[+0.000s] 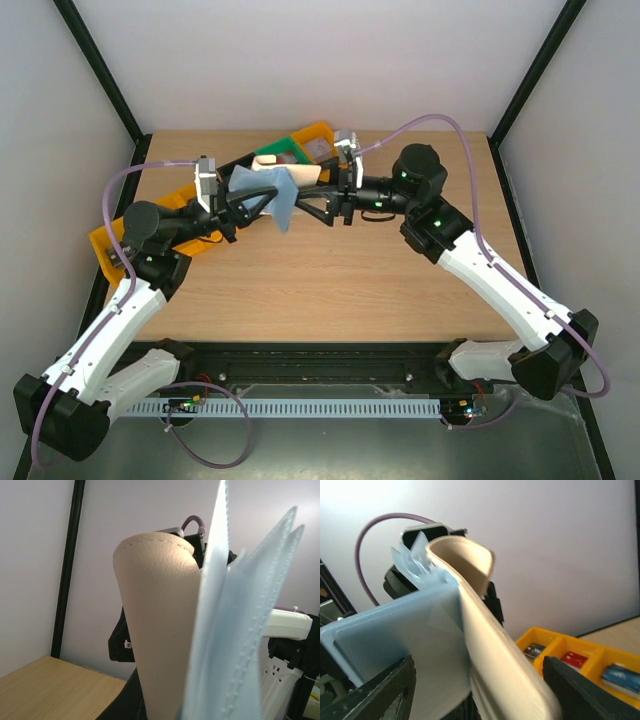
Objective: Take the credit cards out of the card holder
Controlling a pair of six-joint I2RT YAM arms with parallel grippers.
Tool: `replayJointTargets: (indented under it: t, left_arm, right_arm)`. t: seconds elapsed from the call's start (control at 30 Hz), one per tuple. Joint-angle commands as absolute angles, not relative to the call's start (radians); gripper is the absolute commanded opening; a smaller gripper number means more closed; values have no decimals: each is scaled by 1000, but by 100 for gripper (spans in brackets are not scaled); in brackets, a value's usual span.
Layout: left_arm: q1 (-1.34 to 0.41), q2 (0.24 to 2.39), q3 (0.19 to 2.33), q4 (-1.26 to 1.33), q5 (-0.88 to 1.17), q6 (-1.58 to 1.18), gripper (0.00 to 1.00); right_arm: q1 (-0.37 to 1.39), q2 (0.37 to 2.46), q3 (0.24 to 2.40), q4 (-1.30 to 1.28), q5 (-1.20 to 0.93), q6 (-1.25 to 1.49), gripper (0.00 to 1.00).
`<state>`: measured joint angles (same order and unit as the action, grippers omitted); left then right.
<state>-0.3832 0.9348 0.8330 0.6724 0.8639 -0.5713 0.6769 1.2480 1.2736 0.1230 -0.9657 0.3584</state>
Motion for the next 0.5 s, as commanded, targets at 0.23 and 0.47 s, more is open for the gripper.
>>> replayJointTargets:
  t: [0.23,0.47]
  left_arm:
    - [-396,930,832,709,870,-560,2]
    - [-408,928,817,710,868,-566,2]
  right_arm:
    - [764,1301,1334,224,-801,419,57]
    - [804,1351,1371,227,-762,439,61]
